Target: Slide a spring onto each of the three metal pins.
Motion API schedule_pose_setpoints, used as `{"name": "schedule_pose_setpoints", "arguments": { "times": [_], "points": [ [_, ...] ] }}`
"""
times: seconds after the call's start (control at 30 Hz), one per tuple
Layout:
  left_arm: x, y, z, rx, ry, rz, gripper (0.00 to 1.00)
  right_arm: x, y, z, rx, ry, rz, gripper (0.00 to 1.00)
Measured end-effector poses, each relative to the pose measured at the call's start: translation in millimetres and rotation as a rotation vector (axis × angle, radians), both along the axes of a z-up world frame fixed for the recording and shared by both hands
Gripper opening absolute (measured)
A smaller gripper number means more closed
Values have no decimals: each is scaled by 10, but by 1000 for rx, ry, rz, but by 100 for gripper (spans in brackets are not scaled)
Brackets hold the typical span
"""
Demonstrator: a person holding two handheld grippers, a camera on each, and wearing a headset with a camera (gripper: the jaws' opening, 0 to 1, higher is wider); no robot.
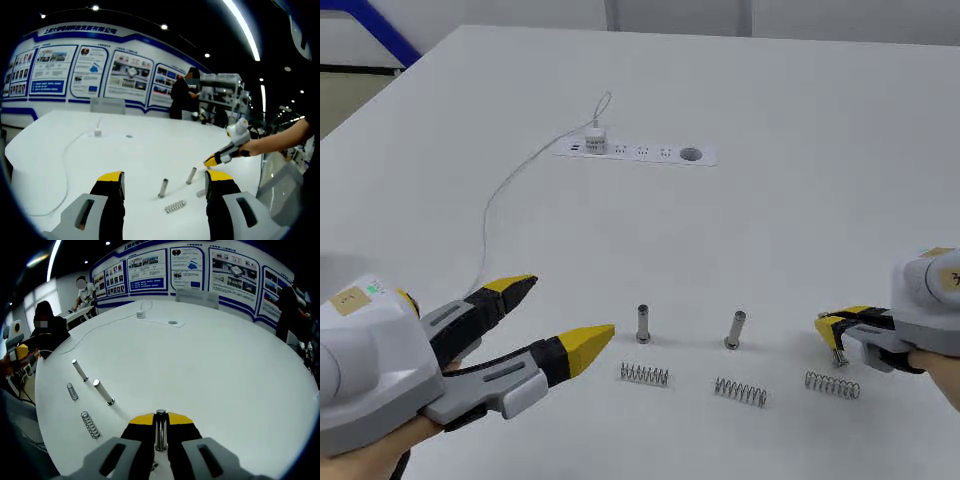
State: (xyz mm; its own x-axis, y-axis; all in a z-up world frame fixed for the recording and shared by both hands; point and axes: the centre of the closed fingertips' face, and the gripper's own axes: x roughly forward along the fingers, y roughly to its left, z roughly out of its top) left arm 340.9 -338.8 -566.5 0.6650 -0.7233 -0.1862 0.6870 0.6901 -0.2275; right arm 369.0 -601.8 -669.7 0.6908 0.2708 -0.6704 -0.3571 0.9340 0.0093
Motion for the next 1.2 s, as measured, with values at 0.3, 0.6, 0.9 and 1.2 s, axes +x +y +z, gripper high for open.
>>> {"name": "schedule_pose_setpoints", "arguments": {
  "times": [0.3, 0.6, 0.9, 1.2],
  "points": [
    [-13, -16, 19, 2, -5, -9, 67, -22, -12, 47, 5, -13, 2, 8],
    [-29, -13, 4, 9, -4, -12, 67, -36, -8, 90, 5, -25, 3, 8],
    [-35, -11, 19, 8, -10, -15, 67, -39, 21, 136, 3, -41, 23, 8],
    [-41, 6, 30, 10, -13, -11, 67, -113, 11, 165, -36, -42, 45, 8]
  ]
}}
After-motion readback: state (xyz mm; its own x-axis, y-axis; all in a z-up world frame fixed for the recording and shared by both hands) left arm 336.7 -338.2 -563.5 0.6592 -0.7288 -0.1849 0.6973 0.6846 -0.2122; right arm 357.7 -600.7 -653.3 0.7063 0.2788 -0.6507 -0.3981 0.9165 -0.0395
